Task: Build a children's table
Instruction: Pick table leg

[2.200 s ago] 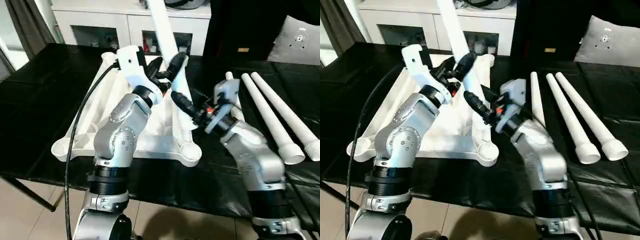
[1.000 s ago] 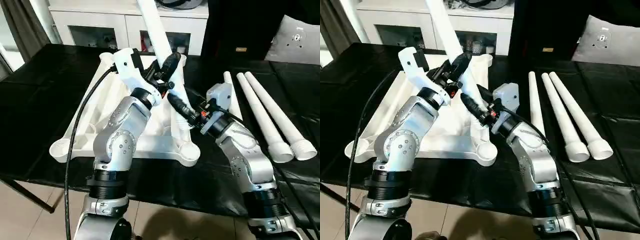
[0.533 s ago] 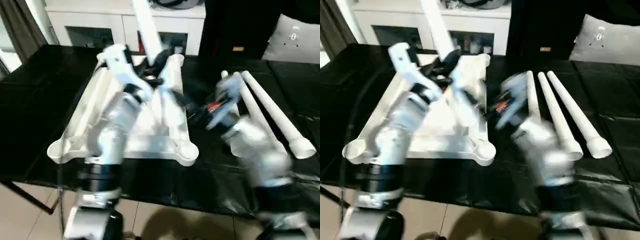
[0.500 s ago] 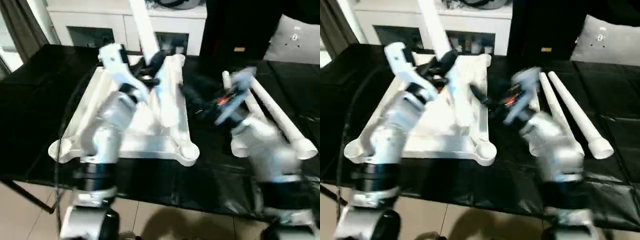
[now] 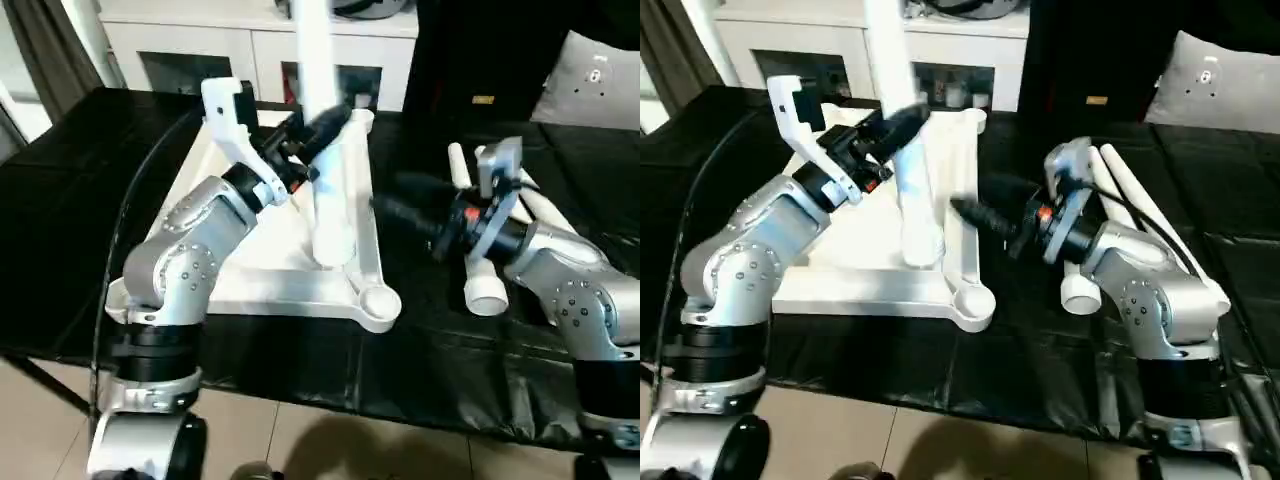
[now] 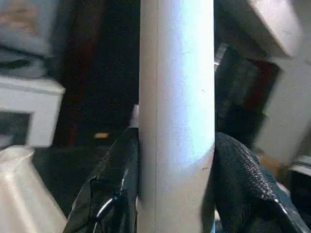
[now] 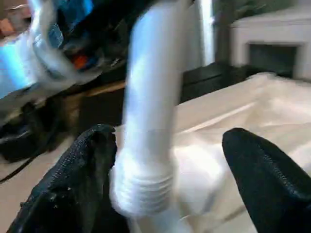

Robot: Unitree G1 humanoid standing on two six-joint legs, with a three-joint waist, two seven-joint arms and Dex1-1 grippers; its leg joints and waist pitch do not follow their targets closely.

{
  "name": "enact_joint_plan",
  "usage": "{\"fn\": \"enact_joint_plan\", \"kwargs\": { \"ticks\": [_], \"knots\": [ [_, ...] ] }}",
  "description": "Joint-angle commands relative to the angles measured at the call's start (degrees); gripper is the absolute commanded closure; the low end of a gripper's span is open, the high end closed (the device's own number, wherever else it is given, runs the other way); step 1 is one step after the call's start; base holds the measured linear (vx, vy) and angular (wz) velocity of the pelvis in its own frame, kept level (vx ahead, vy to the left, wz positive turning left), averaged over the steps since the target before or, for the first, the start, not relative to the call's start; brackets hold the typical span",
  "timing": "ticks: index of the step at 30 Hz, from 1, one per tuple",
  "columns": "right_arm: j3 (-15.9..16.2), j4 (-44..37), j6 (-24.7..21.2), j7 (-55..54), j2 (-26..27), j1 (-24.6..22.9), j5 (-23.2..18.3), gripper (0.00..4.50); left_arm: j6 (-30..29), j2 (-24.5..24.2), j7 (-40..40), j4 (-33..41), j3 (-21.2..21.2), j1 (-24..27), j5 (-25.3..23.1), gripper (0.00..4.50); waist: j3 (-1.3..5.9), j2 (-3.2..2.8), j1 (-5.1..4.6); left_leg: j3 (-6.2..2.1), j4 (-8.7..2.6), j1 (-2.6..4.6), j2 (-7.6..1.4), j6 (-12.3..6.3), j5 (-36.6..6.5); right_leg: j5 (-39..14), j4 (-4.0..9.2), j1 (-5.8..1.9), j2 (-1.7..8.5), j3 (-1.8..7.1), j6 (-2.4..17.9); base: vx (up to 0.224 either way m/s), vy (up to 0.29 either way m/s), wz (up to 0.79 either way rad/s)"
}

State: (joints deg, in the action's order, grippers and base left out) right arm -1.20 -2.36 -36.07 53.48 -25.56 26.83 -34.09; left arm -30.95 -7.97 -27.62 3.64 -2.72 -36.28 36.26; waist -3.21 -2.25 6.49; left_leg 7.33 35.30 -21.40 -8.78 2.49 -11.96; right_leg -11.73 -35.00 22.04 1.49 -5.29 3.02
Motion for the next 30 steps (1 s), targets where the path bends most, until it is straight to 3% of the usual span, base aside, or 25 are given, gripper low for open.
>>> {"fn": "enact_joint_plan", "kwargs": {
  "ticks": [1, 4, 5, 7, 12, 16, 17, 28, 30],
  "knots": [
    [2.0, -0.8, 0.0, 4.0, -1.6, 1.7, -0.3, 0.59, 1.7, -1.5, -4.5, 2.4, 2.5, 0.0, -0.8, 2.68, 4.19, 1.4, 0.22, -0.75, -2.98, -0.16, -4.06, -7.17, 2.7, -8.7, 4.17, -3.7, 6.94, 3.79, 5.2, 0.0, 0.0, 0.0],
    [2.9, -0.1, 0.4, 5.3, -2.1, 2.3, 0.0, 0.59, 2.0, -2.0, -5.8, 2.8, 3.4, 0.0, -1.0, 2.68, 4.15, 1.37, 0.23, -0.56, -2.94, -0.23, -3.97, -6.89, 2.5, -10.0, 4.29, -3.7, 6.97, 3.83, 4.9, 0.0, 0.0, 0.0],
    [3.7, 0.5, 0.7, 5.7, -2.1, 2.9, 0.6, 0.59, 2.7, -2.3, -6.7, 3.4, 4.4, 0.0, -1.5, 2.68, 4.12, 1.85, 0.19, -0.5, -2.97, -0.27, -3.93, -6.82, 2.6, -10.1, 4.34, -3.73, 6.9, 3.81, 4.8, 0.0, 0.0, 0.0],
    [4.3, 1.0, 1.0, 5.9, -2.0, 3.3, 1.3, 0.59, 3.3, -2.3, -7.3, 3.8, 5.0, 0.1, -2.0, 2.68, 4.09, 1.55, 0.25, -0.53, -3.0, -0.27, -3.92, -6.63, 2.7, -10.6, 4.34, -3.67, 6.92, 3.77, 4.6, 0.0, 0.0, 0.0],
    [6.3, 2.9, 2.9, 6.3, -0.9, 4.5, 3.5, 0.59, 4.1, -2.3, -9.0, 5.7, 8.2, 0.8, -3.7, 2.68, 4.07, 1.63, 0.11, -0.58, -2.97, -0.34, -4.01, -6.2, 2.8, -9.3, 4.18, -3.66, 7.0, 3.82, 5.3, 0.0, 0.0, 0.0],
    [6.7, 3.6, 3.7, 5.9, -0.4, 4.7, 4.1, 0.59, 4.8, -2.2, -9.8, 5.9, 9.5, 1.4, -4.3, 2.68, 4.07, 1.65, 0.09, -0.57, -2.98, -0.29, -4.02, -6.34, 2.8, -9.0, 4.11, -3.69, 6.9, 3.8, 5.1, 0.0, 0.0, 0.0],
    [6.8, 4.0, 4.0, 5.4, -0.1, 4.8, 4.3, 0.59, 4.9, -2.0, -9.9, 5.9, 9.8, 1.5, -4.3, 2.68, 4.0, 1.39, 0.15, -0.57, -2.99, -0.26, -4.03, -6.28, 2.7, -9.1, 4.18, -3.63, 6.98, 3.84, 5.1, 0.0, 0.0, 0.0],
    [6.8, 5.1, 4.1, 5.5, 0.9, 5.0, 4.5, 0.59, 5.3, -0.7, -10.1, 6.0, 10.2, 1.7, -4.0, 2.68, 3.94, 1.46, -0.07, -0.63, -3.04, -0.23, -4.15, -6.31, 2.2, -8.2, 4.12, -3.76, 6.96, 3.81, 5.9, 0.0, 0.0, 0.0],
    [7.0, 5.3, 3.8, 5.6, 1.1, 4.7, 4.4, 0.9, 5.5, -0.4, -9.9, 5.7, 10.2, 1.6, -4.2, 2.68, 3.87, 1.44, -0.04, -0.58, -3.06, -0.22, -4.08, -6.24, 1.8, -8.9, 4.27, -3.77, 6.94, 3.8, 5.8, 0.0, 0.0, 0.0]
  ]
}}
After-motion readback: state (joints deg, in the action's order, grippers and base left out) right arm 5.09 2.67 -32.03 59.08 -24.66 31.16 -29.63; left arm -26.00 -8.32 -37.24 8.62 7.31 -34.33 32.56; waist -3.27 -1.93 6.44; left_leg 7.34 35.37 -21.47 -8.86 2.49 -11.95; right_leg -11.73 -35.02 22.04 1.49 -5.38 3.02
